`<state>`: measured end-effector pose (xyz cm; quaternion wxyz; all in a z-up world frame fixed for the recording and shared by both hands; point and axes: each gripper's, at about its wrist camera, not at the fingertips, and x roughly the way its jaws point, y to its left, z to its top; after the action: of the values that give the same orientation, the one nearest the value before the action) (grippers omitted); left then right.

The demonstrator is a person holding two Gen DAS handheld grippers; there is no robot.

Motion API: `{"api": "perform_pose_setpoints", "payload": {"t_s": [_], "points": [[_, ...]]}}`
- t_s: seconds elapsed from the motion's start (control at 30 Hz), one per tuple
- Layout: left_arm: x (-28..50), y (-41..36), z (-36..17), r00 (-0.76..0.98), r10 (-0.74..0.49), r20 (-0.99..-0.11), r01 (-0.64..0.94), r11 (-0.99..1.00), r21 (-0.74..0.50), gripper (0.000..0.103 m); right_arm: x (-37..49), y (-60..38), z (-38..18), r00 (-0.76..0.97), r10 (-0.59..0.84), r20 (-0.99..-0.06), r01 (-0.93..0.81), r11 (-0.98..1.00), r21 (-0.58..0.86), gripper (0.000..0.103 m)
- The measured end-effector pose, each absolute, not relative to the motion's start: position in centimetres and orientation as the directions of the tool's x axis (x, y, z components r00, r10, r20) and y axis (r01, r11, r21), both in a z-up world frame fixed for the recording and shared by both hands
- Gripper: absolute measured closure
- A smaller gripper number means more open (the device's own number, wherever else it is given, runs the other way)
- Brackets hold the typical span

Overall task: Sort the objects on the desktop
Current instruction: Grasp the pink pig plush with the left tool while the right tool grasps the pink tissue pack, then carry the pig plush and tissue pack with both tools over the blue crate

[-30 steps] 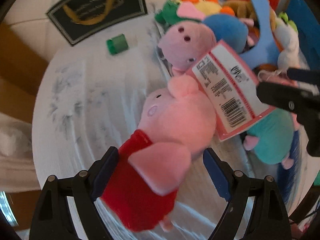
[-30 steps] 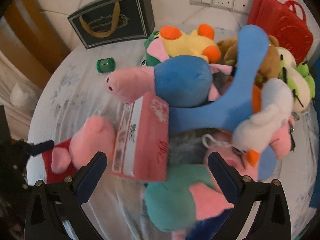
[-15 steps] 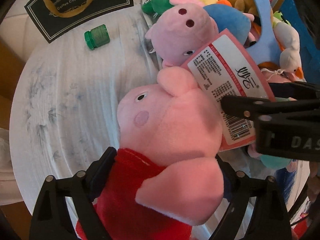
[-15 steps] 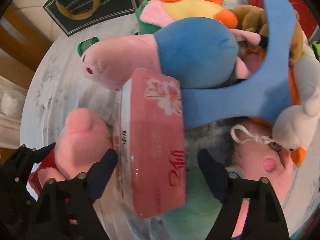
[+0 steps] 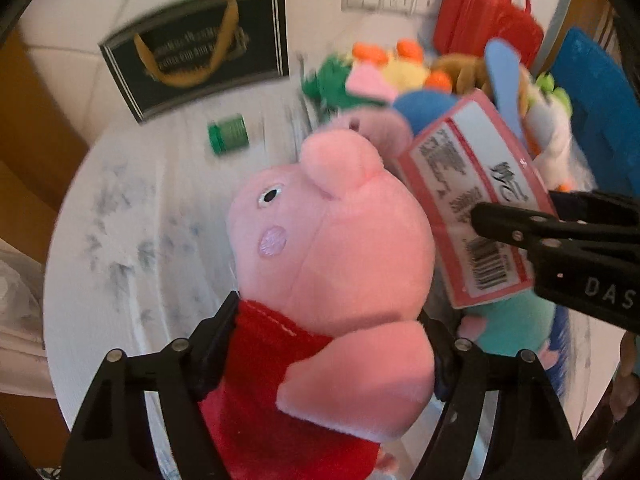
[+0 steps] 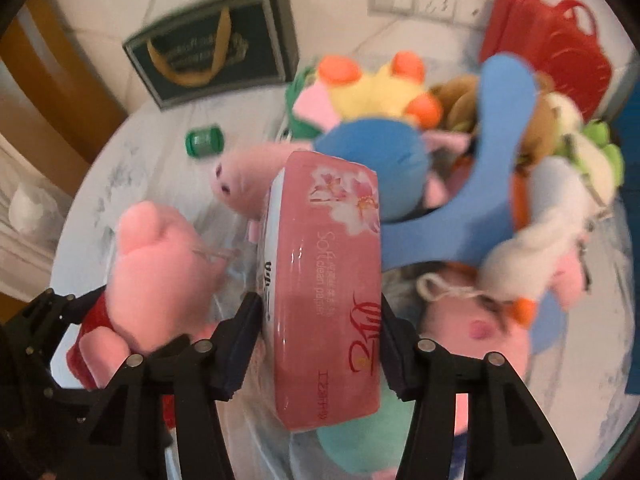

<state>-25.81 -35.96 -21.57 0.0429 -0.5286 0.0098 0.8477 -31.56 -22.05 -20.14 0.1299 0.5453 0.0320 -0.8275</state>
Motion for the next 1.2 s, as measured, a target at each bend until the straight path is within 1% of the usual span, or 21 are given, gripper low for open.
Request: {"api": "perform_pose_setpoints", "payload": {"t_s": [0.07, 0.2, 0.33, 0.53, 0.77, 0.93, 1.03, 1.2], "points": [[-26.1, -35.7, -19.9, -0.478, 0.052, -0.877, -0.078, -0.997, -0.017, 0.027, -30.4, -20.9, -18.2, -0.422, -0.178, -0.889, 0.241, -0.967, 0.079, 0.049], [-24.1, -34.0, -16.8, -0.558, 0.036, -0.829, -0.076, -0.997, 0.009, 0.027, -27.8, -18.6, -14.5, -0.513, -0.151, -0.845, 0.225, -0.974, 0.037, 0.049], [-22.3, -31.6, -13.8, -0.618, 0.049, -0.784, -0.095, -0.995, 0.013, 0.027, -25.1, -16.0, -11.7, -0.582, -0.128, -0.803, 0.199, -0.980, 0.011, 0.049], [-19.9, -26.4, -11.0, -0.658, 0.080, -0.749, -0.126, -0.992, 0.005, 0.027, -21.4, -11.2, -8.3, -0.654, -0.082, -0.752, 0.150, -0.989, -0.022, 0.049], [-18.6, -18.5, -8.3, -0.690, 0.130, -0.712, -0.184, -0.983, -0.002, 0.027, -18.5, -4.7, -5.7, -0.704, -0.036, -0.710, 0.095, -0.994, -0.044, 0.049], [-18.1, -12.1, -6.7, -0.710, 0.154, -0.687, -0.211, -0.978, -0.001, 0.027, -17.1, 2.1, -4.4, -0.727, -0.003, -0.686, 0.053, -0.997, -0.052, 0.049], [-18.0, -8.1, -6.2, -0.720, 0.156, -0.676, -0.217, -0.976, 0.005, 0.027, -16.7, 6.3, -3.9, -0.737, 0.005, -0.676, 0.041, -0.998, -0.052, 0.049], [-18.2, -1.8, -5.9, -0.716, 0.150, -0.682, -0.209, -0.978, 0.005, 0.027, -17.0, 12.6, -3.7, -0.740, -0.002, -0.673, 0.054, -0.997, -0.057, 0.049]]}}
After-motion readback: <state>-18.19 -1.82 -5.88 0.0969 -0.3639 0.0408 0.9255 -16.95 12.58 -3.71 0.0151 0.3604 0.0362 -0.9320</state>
